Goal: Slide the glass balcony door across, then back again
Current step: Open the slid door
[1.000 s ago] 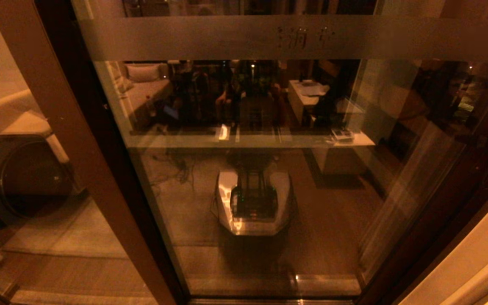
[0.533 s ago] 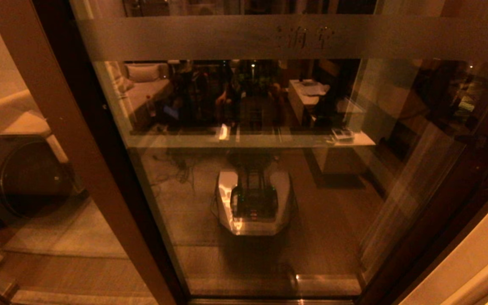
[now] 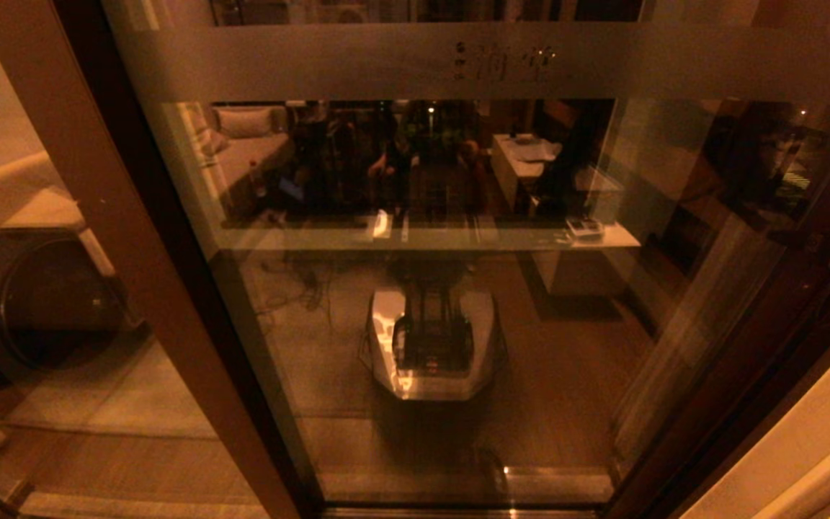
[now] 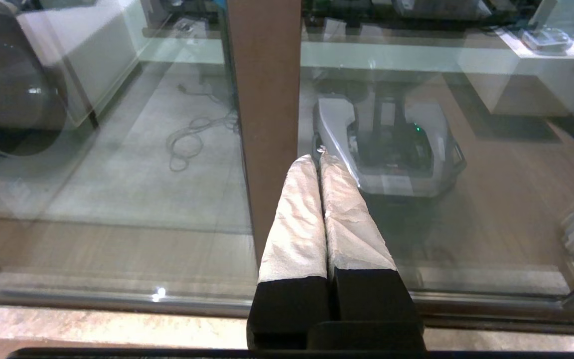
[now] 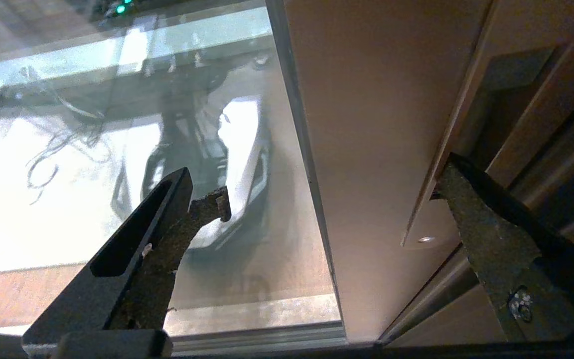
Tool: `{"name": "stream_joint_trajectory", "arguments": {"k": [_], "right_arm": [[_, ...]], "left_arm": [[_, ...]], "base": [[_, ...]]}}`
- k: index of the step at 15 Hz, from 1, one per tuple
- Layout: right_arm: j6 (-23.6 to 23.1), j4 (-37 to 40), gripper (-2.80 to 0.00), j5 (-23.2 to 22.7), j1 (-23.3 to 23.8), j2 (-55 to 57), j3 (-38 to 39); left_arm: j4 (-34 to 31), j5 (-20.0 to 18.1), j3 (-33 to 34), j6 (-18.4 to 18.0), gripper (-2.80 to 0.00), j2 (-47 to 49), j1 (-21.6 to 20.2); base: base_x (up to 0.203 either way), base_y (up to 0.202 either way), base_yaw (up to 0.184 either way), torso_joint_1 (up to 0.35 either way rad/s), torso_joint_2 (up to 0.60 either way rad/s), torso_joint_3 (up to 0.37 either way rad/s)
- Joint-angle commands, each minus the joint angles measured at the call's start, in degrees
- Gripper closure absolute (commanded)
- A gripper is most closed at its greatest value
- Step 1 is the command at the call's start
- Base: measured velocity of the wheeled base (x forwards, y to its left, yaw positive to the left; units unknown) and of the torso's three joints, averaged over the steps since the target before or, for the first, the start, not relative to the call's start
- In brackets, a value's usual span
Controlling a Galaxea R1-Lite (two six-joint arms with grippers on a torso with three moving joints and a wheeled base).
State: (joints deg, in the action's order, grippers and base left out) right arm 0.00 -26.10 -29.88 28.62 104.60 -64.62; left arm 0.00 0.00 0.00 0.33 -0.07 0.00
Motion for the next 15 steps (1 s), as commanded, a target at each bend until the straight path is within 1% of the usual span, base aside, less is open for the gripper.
{"name": "stream_joint_trajectory", "arguments": {"k": [1,4,6,8,11,15], "right_arm": [[-0.09,-0.25,-2.8,-0.09,0.01,-1.2,0.64],[-0.09,-0.27,-2.8,-0.09,-0.33,-2.32,1.89],[-0.17,-0.59,-2.8,-0.09,-1.35,-3.07,3.1],[-0.29,-2.55,-2.8,0.1,-2.42,-3.46,5.01],[-0.35,-6.16,-2.8,3.13,-4.89,-3.53,7.35],[-0.35,-6.68,-2.8,3.69,-6.74,-4.85,8.9]], "left_arm": [[0.0,0.0,0.09,0.02,0.0,0.07,0.0],[0.0,0.0,0.09,0.02,0.0,0.07,0.0],[0.0,0.0,0.09,0.02,0.0,0.07,0.0],[0.0,0.0,0.09,0.02,0.0,-0.01,0.0],[0.0,0.0,0.09,0.02,0.0,0.07,0.0],[0.0,0.0,0.09,0.02,0.0,0.07,0.0]], "base": [[0.0,0.0,0.0,0.0,0.0,0.0],[0.0,0.0,0.0,0.0,0.0,0.0],[0.0,0.0,0.0,0.0,0.0,0.0],[0.0,0.0,0.0,0.0,0.0,0.0],[0.0,0.0,0.0,0.0,0.0,0.0],[0.0,0.0,0.0,0.0,0.0,0.0]]}}
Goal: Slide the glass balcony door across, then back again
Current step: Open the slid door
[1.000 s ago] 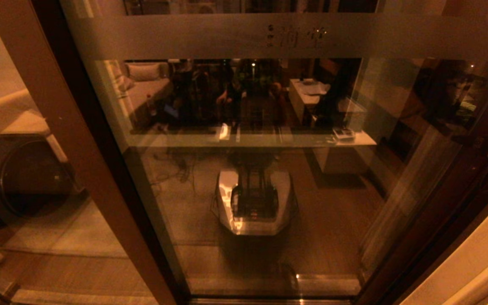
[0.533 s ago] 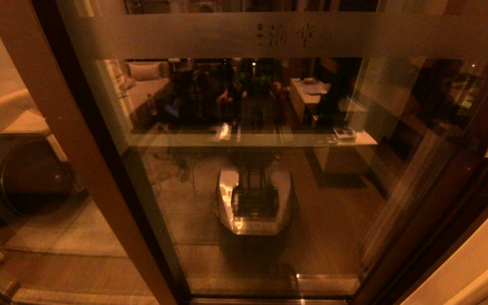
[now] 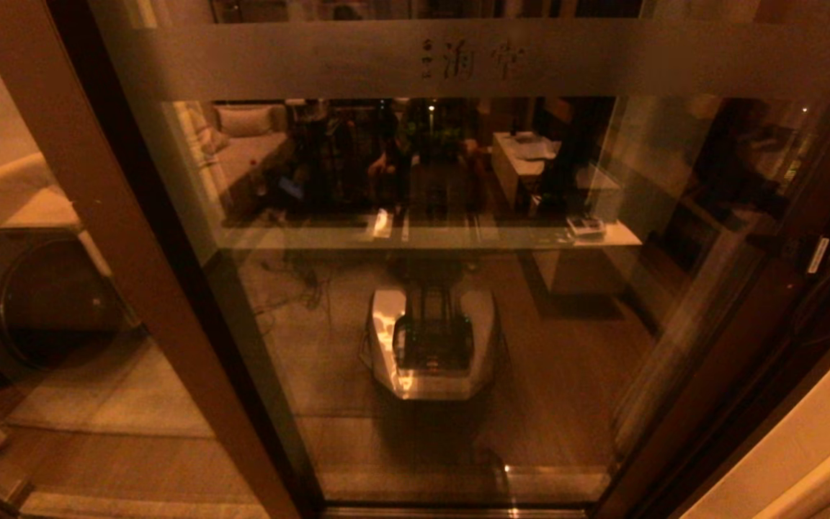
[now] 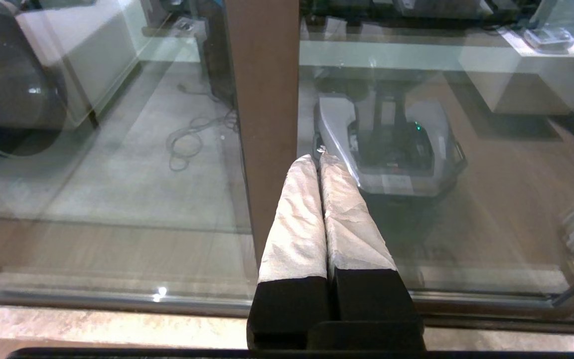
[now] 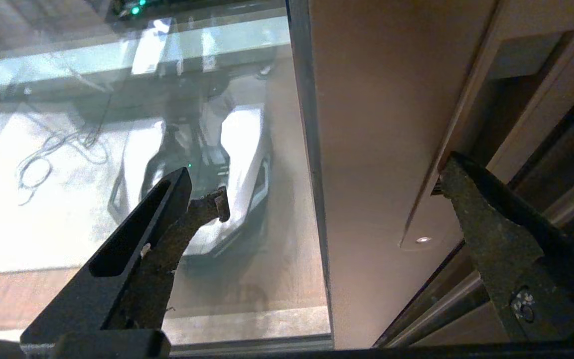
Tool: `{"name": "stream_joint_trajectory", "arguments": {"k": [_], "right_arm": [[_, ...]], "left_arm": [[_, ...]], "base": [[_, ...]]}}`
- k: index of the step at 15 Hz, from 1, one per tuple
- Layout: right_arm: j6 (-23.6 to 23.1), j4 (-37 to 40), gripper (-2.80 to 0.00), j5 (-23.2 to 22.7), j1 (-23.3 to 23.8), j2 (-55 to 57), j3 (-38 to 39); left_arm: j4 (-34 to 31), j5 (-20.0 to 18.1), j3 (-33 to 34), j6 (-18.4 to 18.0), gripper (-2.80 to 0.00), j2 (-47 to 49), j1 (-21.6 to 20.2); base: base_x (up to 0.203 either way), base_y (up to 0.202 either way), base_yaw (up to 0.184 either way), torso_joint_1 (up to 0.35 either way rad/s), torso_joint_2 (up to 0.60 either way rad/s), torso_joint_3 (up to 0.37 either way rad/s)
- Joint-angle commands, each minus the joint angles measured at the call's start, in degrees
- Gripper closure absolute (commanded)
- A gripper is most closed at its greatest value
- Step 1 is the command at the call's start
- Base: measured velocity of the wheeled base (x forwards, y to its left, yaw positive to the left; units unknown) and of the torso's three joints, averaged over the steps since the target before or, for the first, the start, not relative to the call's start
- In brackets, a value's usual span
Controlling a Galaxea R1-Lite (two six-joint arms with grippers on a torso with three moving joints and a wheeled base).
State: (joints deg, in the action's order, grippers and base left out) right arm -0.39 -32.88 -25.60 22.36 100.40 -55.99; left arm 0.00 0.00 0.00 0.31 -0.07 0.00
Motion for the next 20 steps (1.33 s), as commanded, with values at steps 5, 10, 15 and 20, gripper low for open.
{"name": "stream_joint_trajectory", "arguments": {"k": [5,10,15,20], "right_arm": [[0.0,0.09,-2.8,-0.59,-1.06,-1.47,1.17],[-0.13,0.01,-2.8,-0.5,-3.41,-3.63,4.28],[0.37,0.09,-2.8,-0.49,-3.4,-11.77,8.98],[1.27,6.37,-2.8,2.68,0.46,-27.56,12.79]], "left_arm": [[0.0,0.0,0.09,0.04,0.0,0.07,0.0],[0.0,0.0,0.09,0.04,0.0,0.07,0.0],[0.0,0.0,0.09,0.04,0.0,0.07,0.0],[0.0,0.0,0.09,0.04,0.0,0.07,0.0]], "base": [[0.0,0.0,0.0,0.0,0.0,0.0],[0.0,0.0,0.0,0.0,0.0,0.0],[0.0,0.0,0.0,0.0,0.0,0.0],[0.0,0.0,0.0,0.0,0.0,0.0]]}}
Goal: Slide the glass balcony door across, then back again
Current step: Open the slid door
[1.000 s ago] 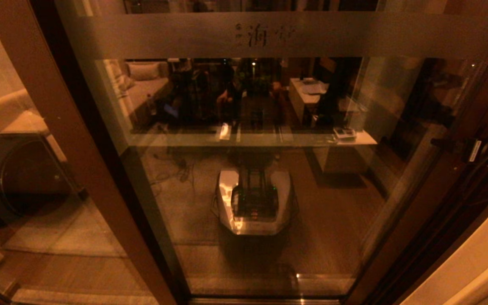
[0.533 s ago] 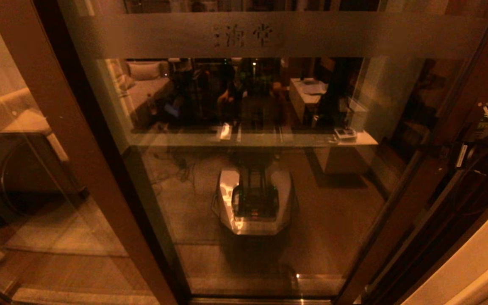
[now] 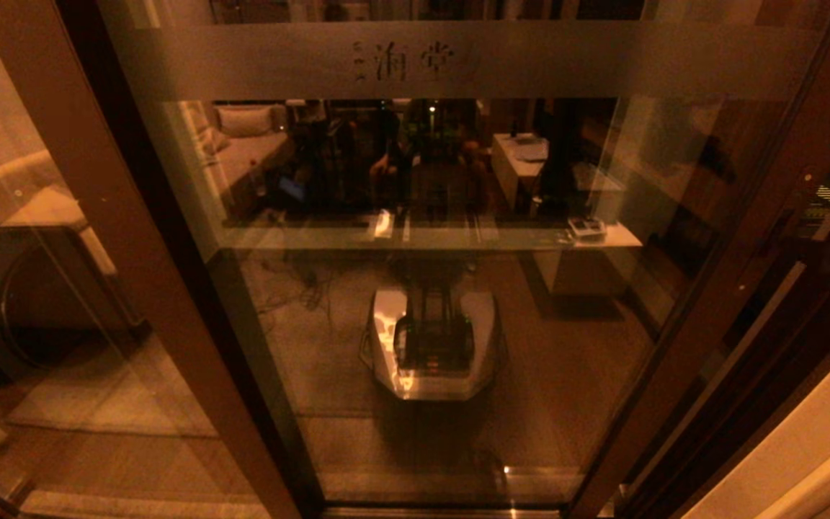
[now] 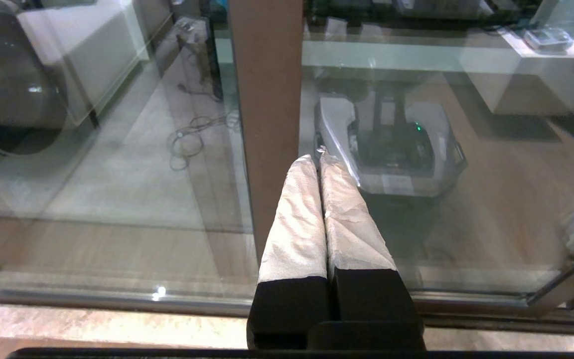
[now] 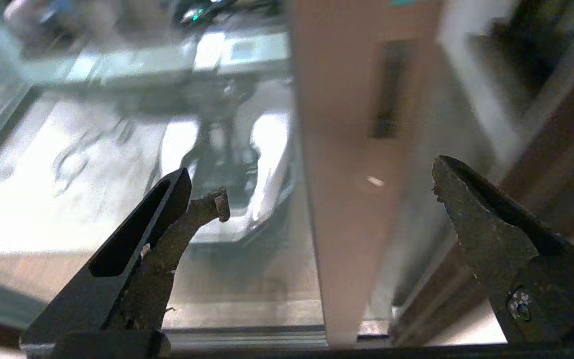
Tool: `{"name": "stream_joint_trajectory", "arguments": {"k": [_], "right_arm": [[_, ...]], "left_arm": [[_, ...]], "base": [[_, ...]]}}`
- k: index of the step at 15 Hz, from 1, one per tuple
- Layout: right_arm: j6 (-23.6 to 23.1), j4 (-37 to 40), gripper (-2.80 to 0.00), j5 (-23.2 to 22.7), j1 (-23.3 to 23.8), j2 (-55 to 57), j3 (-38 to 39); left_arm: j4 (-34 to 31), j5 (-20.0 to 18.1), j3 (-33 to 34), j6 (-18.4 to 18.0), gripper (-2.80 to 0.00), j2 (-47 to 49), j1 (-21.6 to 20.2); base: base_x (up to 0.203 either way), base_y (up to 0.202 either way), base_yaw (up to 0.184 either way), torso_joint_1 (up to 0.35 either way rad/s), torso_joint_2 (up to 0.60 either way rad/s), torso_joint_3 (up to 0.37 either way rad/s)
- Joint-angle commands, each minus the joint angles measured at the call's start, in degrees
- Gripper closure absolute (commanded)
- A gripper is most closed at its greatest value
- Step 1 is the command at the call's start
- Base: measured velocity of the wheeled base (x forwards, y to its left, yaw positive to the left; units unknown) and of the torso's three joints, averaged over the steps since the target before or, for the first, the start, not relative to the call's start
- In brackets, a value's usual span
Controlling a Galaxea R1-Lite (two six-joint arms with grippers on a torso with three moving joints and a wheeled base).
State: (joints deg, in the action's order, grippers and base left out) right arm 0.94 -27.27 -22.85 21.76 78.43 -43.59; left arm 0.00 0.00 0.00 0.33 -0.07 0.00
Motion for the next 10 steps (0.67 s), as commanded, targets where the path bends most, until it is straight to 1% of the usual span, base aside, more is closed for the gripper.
{"name": "stream_joint_trajectory", "arguments": {"k": [1,2,3,5,7,8,10], "right_arm": [[1.03,4.02,-2.8,0.15,2.38,-8.7,0.47],[2.34,7.36,-2.8,0.29,4.09,-11.94,0.86],[3.5,10.61,0.0,0.31,6.29,-14.91,1.68],[4.5,15.13,0.0,0.39,10.66,-17.83,2.34],[4.38,16.02,0.0,0.37,15.2,-16.33,0.47],[4.31,16.32,0.0,0.36,16.94,-14.09,-1.96],[4.04,16.91,0.0,0.35,17.77,-8.67,-7.77]], "left_arm": [[0.0,0.0,0.09,0.02,0.0,0.07,0.0],[0.0,0.0,0.09,0.02,0.0,0.07,0.0],[0.0,0.0,0.09,0.02,0.0,0.07,0.0],[0.0,0.0,0.09,0.02,0.0,0.07,0.0],[0.0,0.0,0.09,0.02,0.0,0.07,0.0],[0.0,0.0,0.09,0.02,0.0,0.07,0.0],[0.0,0.0,0.09,0.02,0.0,0.07,0.0]], "base": [[0.0,0.0,0.0,0.0,0.0,0.0],[0.0,0.0,0.0,0.0,0.0,0.0],[0.0,0.0,0.0,0.0,0.0,0.0],[0.0,0.0,0.0,0.0,0.0,0.0],[0.0,0.0,0.0,0.0,0.0,0.0],[0.0,0.0,0.0,0.0,0.0,0.0],[0.0,0.0,0.0,0.0,0.0,0.0]]}}
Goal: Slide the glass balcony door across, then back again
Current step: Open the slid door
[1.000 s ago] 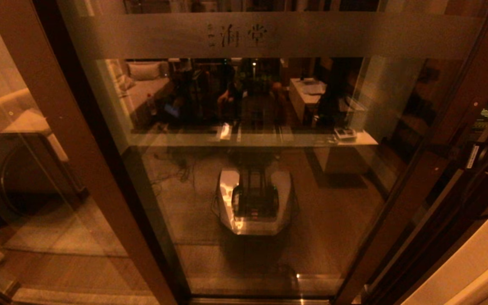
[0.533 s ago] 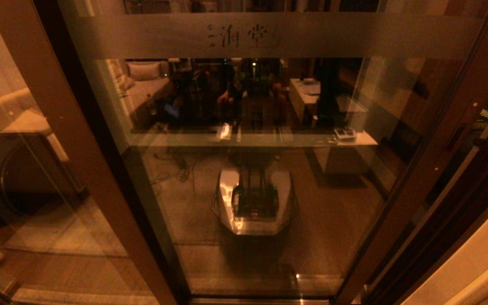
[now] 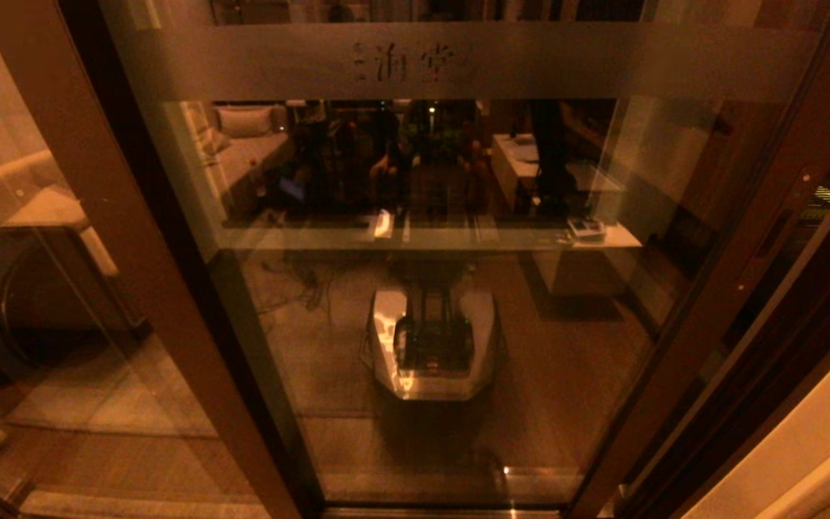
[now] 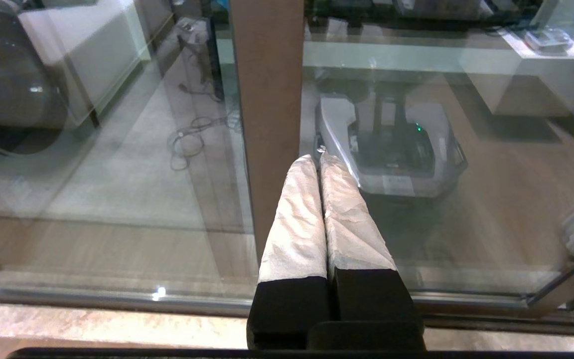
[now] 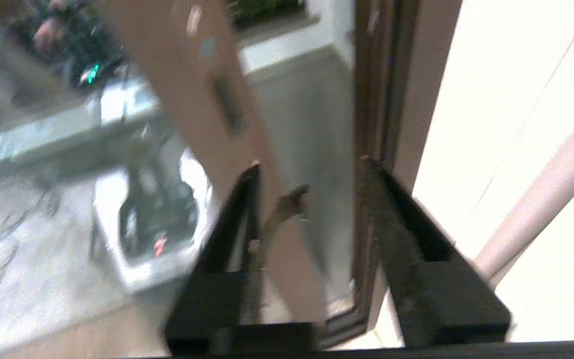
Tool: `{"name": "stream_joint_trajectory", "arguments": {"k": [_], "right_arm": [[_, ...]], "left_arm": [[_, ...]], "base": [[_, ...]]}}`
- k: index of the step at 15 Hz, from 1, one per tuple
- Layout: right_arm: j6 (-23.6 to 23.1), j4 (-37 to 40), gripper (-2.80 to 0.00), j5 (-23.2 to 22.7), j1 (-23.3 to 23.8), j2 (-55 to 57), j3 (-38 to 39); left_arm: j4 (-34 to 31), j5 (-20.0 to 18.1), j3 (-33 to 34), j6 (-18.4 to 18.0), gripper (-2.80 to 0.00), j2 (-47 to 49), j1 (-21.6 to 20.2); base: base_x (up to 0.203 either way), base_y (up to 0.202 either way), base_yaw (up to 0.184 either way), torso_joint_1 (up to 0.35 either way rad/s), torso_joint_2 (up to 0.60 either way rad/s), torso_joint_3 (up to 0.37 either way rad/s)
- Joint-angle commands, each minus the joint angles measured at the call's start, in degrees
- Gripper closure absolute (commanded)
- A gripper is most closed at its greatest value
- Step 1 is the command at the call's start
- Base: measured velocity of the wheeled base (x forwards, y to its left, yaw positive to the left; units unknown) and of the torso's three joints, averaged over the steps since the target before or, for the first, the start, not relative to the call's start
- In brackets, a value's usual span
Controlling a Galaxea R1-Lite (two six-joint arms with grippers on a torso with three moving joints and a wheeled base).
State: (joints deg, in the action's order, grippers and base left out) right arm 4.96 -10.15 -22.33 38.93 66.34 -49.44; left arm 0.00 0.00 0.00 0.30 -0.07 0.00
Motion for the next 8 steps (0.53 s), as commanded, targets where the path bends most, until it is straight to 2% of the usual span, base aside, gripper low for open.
{"name": "stream_joint_trajectory", "arguments": {"k": [1,5,8], "right_arm": [[-0.13,0.34,0.0,-0.17,0.68,6.71,-6.73],[-0.56,6.67,0.0,-0.08,-1.36,19.9,-26.51],[-3.61,8.18,0.0,2.05,-5.16,27.13,-31.05]], "left_arm": [[0.0,0.0,0.09,0.05,0.0,0.07,0.0],[0.0,0.0,0.09,0.05,0.0,0.07,0.0],[0.0,0.0,0.09,0.05,0.0,0.07,0.0]], "base": [[0.0,0.0,0.0,0.0,0.0,0.0],[0.0,0.0,0.0,0.0,0.0,0.0],[0.0,0.0,0.0,0.0,0.0,0.0]]}}
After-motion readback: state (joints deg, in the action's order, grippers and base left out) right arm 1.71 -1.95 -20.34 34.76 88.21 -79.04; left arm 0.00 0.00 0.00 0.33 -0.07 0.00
